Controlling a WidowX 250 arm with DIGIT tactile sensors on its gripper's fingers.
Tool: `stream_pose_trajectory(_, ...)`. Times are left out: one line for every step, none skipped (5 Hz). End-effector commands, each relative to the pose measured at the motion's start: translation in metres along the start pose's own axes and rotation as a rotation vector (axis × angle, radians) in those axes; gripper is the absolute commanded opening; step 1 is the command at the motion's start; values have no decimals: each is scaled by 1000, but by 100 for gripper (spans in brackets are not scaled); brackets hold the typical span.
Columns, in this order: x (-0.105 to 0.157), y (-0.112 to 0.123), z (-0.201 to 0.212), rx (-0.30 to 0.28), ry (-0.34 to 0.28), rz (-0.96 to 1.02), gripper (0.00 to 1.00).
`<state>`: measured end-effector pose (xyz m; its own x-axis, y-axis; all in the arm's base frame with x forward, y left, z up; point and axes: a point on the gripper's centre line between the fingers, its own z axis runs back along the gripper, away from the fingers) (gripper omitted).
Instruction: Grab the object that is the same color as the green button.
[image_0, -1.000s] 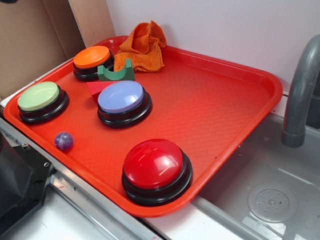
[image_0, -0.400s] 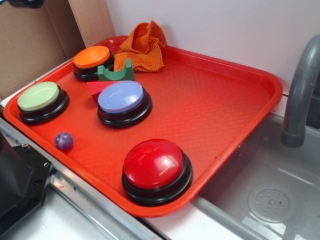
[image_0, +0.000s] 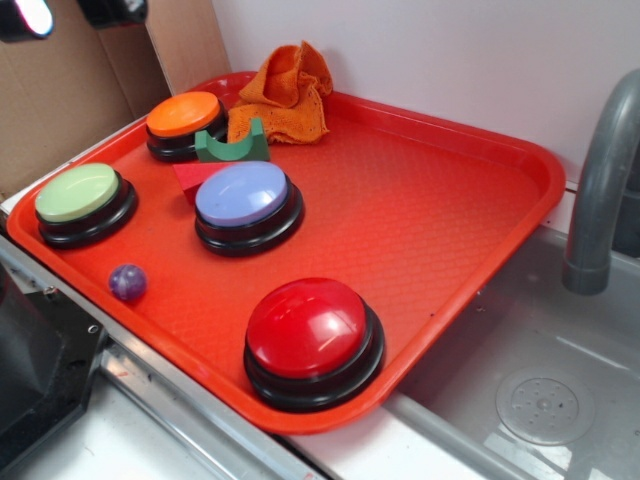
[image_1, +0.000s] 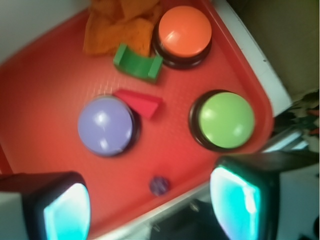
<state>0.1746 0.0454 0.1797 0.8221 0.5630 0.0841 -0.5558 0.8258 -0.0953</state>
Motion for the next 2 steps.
stream_pose_trajectory(46, 19, -51, -50, -83, 259, 100)
stream_pose_trajectory(62, 19, -78, -43, -101, 328, 100)
